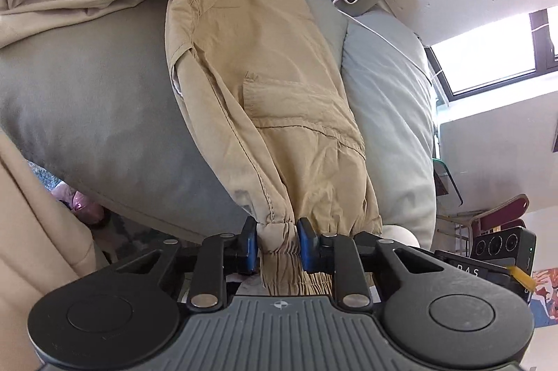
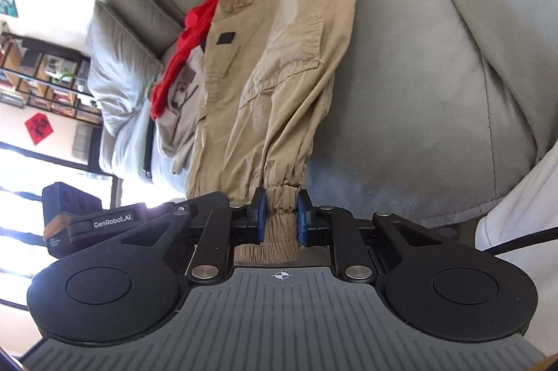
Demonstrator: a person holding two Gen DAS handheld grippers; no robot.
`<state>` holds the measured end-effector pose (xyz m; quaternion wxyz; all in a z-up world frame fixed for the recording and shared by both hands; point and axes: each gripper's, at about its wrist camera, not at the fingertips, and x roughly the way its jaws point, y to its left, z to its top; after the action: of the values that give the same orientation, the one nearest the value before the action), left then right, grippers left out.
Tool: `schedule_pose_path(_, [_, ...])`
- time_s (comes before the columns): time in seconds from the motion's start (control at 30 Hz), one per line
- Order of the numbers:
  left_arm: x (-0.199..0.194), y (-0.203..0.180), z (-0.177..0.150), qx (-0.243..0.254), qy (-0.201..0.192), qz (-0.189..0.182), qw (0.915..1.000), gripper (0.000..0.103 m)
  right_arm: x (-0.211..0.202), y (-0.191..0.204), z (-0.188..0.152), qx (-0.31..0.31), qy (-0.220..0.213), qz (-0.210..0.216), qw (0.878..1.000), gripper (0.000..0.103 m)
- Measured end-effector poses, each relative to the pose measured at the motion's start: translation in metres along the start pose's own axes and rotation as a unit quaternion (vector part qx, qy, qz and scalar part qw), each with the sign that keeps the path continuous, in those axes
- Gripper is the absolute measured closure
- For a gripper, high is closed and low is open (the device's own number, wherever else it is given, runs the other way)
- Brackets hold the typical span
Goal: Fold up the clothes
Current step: 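Lift the cuffs with both grippers and lay them toward the waistband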
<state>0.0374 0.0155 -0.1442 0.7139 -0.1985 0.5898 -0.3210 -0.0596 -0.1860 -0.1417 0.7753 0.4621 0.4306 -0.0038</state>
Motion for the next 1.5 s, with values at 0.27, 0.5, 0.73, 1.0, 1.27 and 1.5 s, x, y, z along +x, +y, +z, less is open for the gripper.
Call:
schedule_pose_path(0.27, [-0.004, -0.006, -0.011, -0.052, 0.009, 0.014, 0.9985, 0.082, -0.026, 0.002, -0.017, 0.061, 0.009, 0.001, 0.998, 0.085])
schedule_pose_path(0.5, [0.006, -0.004, 0.006, -0.072, 0.033, 0.038, 0.9961, 0.083, -0.011, -0.009, -0.005, 0.126, 0.020, -0.024, 0.992, 0.085])
schedule_pose_path(0.73, [-0.015, -0.028, 0.027, -0.047, -0.001, 0.027, 0.9985, 0.082, -0.020, 0.001, 0.005, 0.129, 0.014, -0.014, 0.991, 0.085])
schedule_pose_path(1.0, [-0.020, -0.066, 0.083, 0.031, -0.046, 0.074, 0.9957, 0.076, -0.029, 0.033, 0.054, 0.103, -0.022, 0.013, 0.994, 0.084])
schedule_pose_path(1.27, [0.004, -0.119, 0.155, 0.175, -0.169, 0.293, 0.9245, 0.042, 0.000, 0.067, 0.142, 0.031, -0.102, -0.038, 0.994, 0.062])
schedule_pose_path(1.5, [-0.026, -0.143, 0.133, 0.281, -0.223, 0.276, 0.8917, 0.027, -0.025, 0.108, 0.172, -0.056, -0.164, -0.074, 0.982, 0.052])
